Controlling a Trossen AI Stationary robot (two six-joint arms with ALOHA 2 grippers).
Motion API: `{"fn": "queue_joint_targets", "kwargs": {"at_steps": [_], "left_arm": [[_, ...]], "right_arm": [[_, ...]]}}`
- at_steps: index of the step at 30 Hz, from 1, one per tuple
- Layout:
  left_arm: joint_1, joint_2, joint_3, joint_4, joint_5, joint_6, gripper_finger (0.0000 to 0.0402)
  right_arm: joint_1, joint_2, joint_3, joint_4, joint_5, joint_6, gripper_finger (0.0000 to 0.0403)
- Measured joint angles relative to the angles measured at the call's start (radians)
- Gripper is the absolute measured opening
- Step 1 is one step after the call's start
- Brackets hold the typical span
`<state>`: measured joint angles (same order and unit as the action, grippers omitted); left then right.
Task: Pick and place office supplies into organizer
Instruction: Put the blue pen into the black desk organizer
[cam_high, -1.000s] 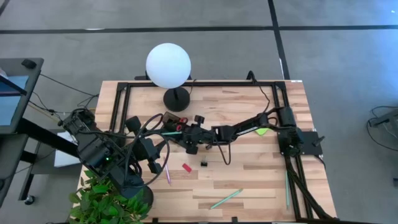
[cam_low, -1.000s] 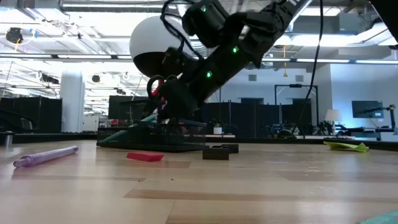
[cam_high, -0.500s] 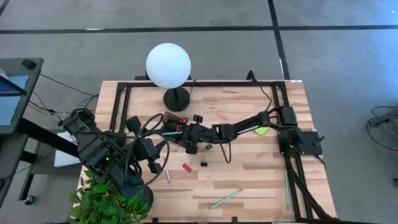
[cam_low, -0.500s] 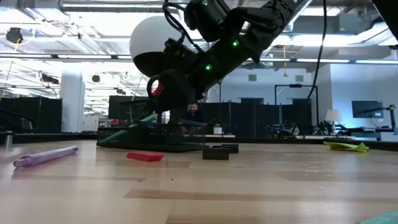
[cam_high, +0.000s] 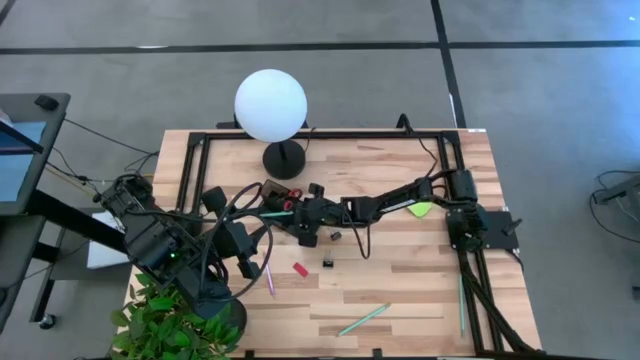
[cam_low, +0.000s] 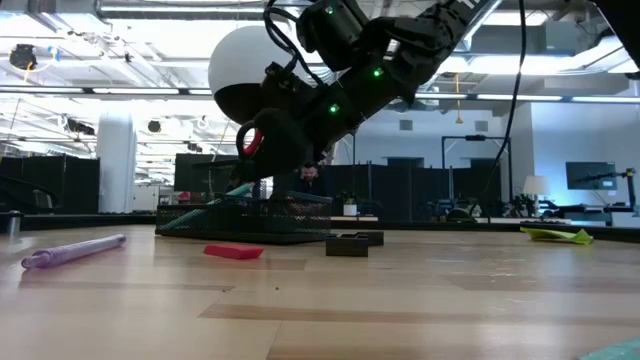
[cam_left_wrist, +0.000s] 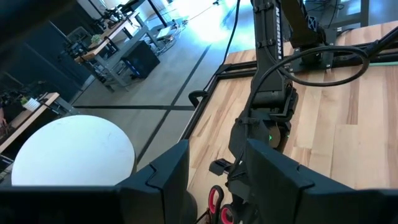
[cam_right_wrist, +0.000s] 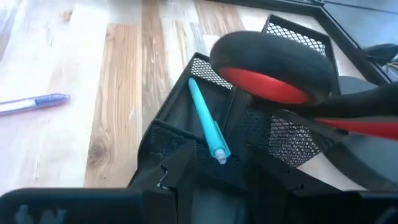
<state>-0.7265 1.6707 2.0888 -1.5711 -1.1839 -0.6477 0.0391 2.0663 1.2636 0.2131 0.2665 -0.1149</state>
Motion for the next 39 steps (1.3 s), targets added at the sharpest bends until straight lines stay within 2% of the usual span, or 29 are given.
{"fn": "queue_joint_targets", "kwargs": {"at_steps": [9,20,24,32,39], "left_arm": [[0.0,0.0,0.0,0.0,0.0,0.0,0.0153],[0.0,0.0,0.0,0.0,0.0,0.0,0.0153],[0.0,0.0,0.0,0.0,0.0,0.0,0.0153],[0.0,0.0,0.0,0.0,0.0,0.0,0.0153],[0.0,0.0,0.0,0.0,0.0,0.0,0.0153]], "right_arm": [[-0.002,0.0,0.0,0.0,-0.003,0.002,0.0115],[-0.033,0.0,0.0,-0.015,-0.018,0.054,0.0057],[-0.047,0.0,0.0,-0.034,-0.08,0.086,0.0053],[-0.051,0.0,0.0,-0.034,-0.083,0.088,0.005],[-0.055,0.0,0.0,-0.033,-0.082,0.089,0.0006]]}}
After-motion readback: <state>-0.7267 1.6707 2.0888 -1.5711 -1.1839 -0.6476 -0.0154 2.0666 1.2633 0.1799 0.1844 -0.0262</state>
